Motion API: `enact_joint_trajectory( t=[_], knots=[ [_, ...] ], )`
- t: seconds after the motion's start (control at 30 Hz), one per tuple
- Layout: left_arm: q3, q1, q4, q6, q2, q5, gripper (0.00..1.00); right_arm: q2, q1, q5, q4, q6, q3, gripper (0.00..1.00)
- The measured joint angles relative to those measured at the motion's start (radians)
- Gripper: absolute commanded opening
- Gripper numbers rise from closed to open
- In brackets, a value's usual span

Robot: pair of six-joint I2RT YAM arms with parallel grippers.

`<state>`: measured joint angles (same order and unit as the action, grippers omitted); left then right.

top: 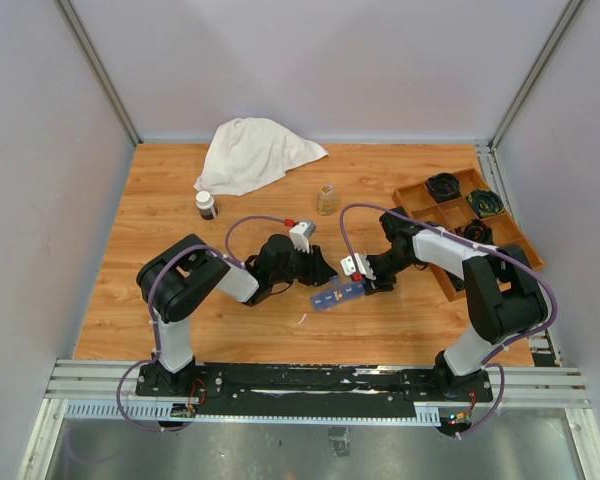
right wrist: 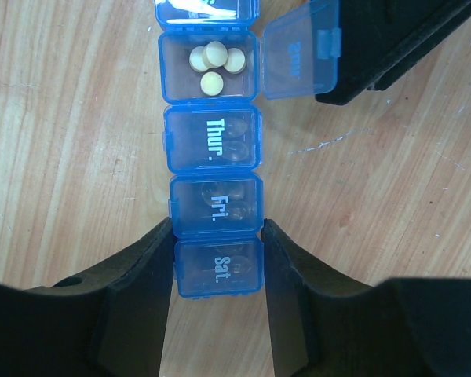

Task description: Sort the pills into containers

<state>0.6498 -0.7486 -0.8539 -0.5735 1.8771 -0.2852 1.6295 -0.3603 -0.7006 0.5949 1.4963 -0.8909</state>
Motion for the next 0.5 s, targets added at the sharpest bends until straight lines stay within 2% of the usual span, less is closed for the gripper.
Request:
enact_joint_trajectory(
  t=[0.23, 0.5],
  knots=[
    [-0.024, -0.031, -0.003, 0.001, -0.06, 0.014, 0.39, 0.0, 0.0, 0.006, -0.003, -0.007, 0.0, 0.41],
    [-0.058, -0.058, -0.005, 0.0, -0.121, 0.029, 0.23, 0.0, 0.0, 0.013, -0.007, -0.013, 0.0, 0.41]
  ],
)
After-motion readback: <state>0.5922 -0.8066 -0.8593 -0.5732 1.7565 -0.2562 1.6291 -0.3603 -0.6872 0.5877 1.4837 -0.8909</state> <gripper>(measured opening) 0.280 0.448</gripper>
